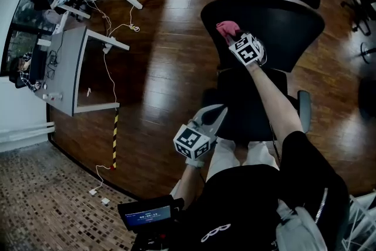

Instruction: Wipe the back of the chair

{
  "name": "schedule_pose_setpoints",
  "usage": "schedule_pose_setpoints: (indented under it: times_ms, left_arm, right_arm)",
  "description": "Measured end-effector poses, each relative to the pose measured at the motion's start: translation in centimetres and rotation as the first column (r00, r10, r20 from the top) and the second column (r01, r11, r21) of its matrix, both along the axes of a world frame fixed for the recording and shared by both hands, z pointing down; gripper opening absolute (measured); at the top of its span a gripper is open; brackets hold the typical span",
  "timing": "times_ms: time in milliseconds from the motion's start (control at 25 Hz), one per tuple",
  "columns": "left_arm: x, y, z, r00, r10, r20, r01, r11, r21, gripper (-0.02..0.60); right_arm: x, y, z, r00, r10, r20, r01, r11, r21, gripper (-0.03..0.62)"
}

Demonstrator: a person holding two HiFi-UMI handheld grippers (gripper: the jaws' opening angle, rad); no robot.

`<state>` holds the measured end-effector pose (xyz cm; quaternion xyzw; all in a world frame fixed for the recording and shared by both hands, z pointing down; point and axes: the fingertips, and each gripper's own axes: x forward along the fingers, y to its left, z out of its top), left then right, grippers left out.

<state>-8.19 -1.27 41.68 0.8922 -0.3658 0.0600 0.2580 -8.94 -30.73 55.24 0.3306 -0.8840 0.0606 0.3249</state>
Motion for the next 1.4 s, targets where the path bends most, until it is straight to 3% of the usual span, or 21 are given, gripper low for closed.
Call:
schedule_pose_setpoints:
  times_ms: [400, 720, 920, 1080, 1160, 1240, 1400]
  left_arm:
    - [7.0, -0.8, 0.1, 0.993, 0.121, 0.000, -0.121, 0.993, 0.000, -0.011]
    - [12.3, 0.0, 0.3, 0.981, 0.192, 0.003, -0.192, 0.981, -0.005, -0.011]
    - [13.7, 0.1, -0.1, 0.979, 0.205, -0.001, -0.205, 0.979, -0.001, -0.011]
    - [14.4, 0.5, 0.0, 0.978, 0.210, -0.007, -0.210, 0.978, -0.003, -0.011]
    - [14.5, 0.8, 0.0, 0.978, 0.209, -0.009, -0.209, 0.978, -0.004, -0.011]
    - [14.3, 1.0, 0.1, 0.979, 0.204, -0.010, -0.204, 0.979, -0.004, -0.011]
    - [12.9, 0.9, 0.3, 0.983, 0.185, -0.009, -0.186, 0.983, -0.006, -0.011]
  right_arm:
    - [15.5, -1.5, 0.4, 0.981, 0.193, -0.012, -0.193, 0.981, 0.004, 0.043]
    - [29.2, -0.6, 1.0, 0.926, 0.376, -0.027, -0.376, 0.927, 0.001, 0.043]
    - [35.8, 0.2, 1.0, 0.864, 0.501, -0.051, -0.501, 0.865, 0.003, 0.043]
    - [41.2, 1.2, 1.3, 0.754, 0.650, -0.092, -0.651, 0.759, 0.030, 0.043]
    - [42.5, 1.6, 1.8, 0.723, 0.684, -0.100, -0.685, 0.728, 0.023, 0.043]
    - [42.4, 1.9, 2.6, 0.726, 0.678, -0.113, -0.682, 0.731, 0.005, 0.042]
    - [38.9, 1.0, 3.2, 0.773, 0.624, -0.117, -0.628, 0.778, -0.001, 0.043]
